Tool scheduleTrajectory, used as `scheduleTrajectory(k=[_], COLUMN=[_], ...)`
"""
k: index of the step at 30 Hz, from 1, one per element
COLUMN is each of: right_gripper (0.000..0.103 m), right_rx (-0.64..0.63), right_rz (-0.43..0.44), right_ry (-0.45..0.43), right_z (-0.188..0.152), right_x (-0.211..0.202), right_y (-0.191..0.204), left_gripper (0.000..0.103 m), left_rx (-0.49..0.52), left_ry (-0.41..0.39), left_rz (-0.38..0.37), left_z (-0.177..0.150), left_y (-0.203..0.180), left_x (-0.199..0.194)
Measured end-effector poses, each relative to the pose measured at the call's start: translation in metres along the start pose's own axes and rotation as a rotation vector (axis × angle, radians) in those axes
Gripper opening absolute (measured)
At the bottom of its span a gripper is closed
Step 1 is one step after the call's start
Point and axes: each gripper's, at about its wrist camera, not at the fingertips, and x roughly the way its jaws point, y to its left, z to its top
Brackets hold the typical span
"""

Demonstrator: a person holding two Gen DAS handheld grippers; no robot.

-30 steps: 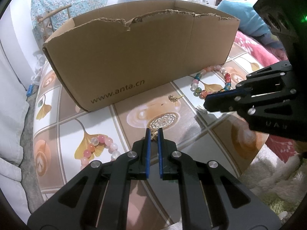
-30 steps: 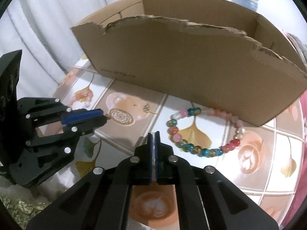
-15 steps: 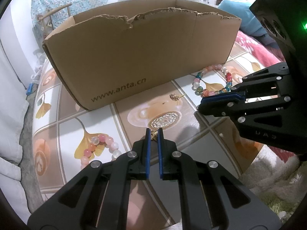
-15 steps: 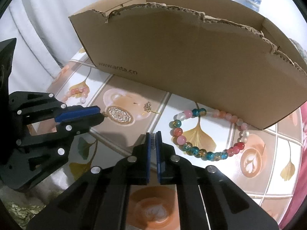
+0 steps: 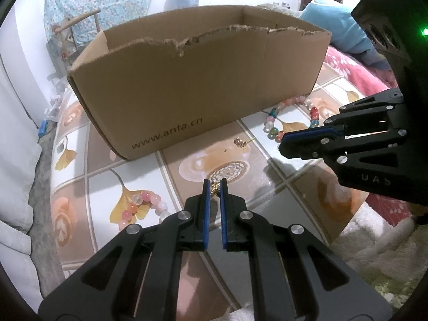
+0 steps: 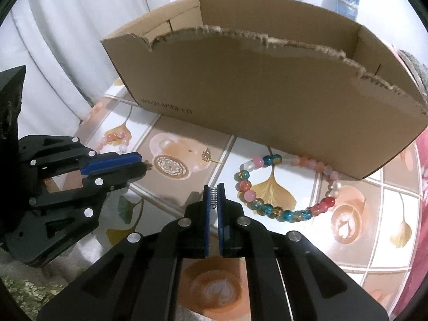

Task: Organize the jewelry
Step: 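Carry the gold charm in the left gripper and silver piece in the right over the box, then open both grippers to drop the charms into the box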

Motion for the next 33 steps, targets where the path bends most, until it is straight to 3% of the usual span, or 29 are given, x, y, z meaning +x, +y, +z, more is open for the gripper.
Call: scheduleTrajectory(k=[7, 14, 18, 22, 26, 33], right_gripper=[0.005, 0.005, 0.005, 0.005, 0.005, 0.005], right_rx=[-0.003, -0.042, -0.034, 0.054, 0.113, 0.221], right_rz=[0.023, 0.08, 0.144, 0.229, 0.269, 0.301], right_ry=[-0.094, -0.262, -0.229, -0.064, 0.123, 0.362], right_z=[0.01, 0.057, 0.1, 0.141, 0.175, 0.194], right_x=[-0.041, -0.096, -0.083, -0.044, 0.012, 0.086], right_y=[-0.001, -0.012, -0.029, -0.058, -0.081, -0.1], left_gripper=[0.006, 0.006, 0.006, 0.006, 0.006, 0.006], left_rx=[0.002, 0.068, 0.078, 0.05, -0.024, -0.088], left_ry=[-0.08, -0.273, -0.285, -0.158, 0.024, 0.255], left_rz=[0.008, 0.0, -0.035, -0.104, -0.206, -0.341], left_z=[0.018, 0.07, 0.111, 0.153, 0.182, 0.187], left_y=[-0.001, 0.01, 0.022, 0.039, 0.059, 0.058], left_x=[-0.032, -0.085, -0.081, -0.041, 0.014, 0.077])
